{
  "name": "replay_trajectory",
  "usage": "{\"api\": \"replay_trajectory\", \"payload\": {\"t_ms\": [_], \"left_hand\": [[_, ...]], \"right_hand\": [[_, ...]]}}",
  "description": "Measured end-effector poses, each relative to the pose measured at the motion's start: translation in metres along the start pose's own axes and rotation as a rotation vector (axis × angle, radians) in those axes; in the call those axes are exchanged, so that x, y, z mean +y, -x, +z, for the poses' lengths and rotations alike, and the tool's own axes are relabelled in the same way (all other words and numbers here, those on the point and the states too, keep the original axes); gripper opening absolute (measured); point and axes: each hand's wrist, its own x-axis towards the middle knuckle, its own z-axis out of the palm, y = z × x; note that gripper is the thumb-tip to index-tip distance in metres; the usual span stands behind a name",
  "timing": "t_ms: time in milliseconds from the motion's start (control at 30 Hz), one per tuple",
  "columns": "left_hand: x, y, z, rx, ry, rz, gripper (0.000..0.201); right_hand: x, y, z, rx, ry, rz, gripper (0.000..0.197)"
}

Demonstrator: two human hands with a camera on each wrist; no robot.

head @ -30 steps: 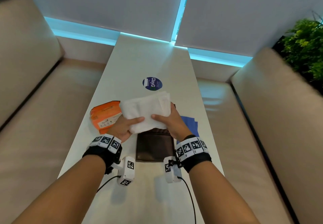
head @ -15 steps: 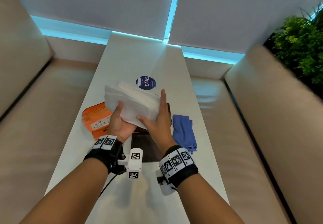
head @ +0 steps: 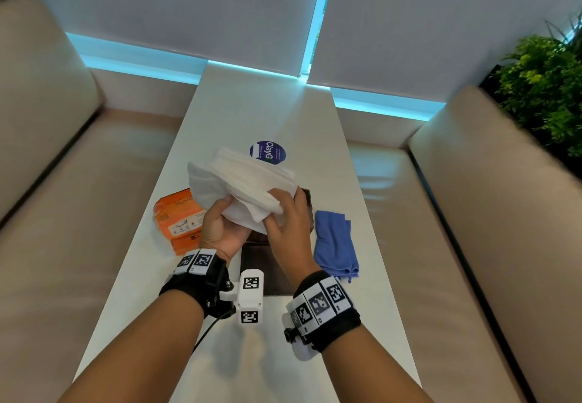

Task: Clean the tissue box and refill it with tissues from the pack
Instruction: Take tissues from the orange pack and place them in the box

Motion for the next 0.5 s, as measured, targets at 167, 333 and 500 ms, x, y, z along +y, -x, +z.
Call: {"api": "replay_trajectory", "payload": {"t_ms": [167, 333, 500], "left_hand": [[0.001, 0.003, 0.006, -0.078, -0.035, -0.026, 0.077], [0.001, 0.002, 0.011, -0.028, -0.083, -0.060, 0.080], [0.004, 0.003, 0.003, 0.075, -0.143, -0.057, 0.085]], "right_hand": [[-0.001, -0.004, -0.003, -0.053, -0.266, 0.178, 0.023], [-0.004, -0.006, 0.001, -0.019, -0.192, 0.204, 0.032], [0.007, -0.005, -0.003, 0.072, 0.235, 0.045, 0.060]]}}
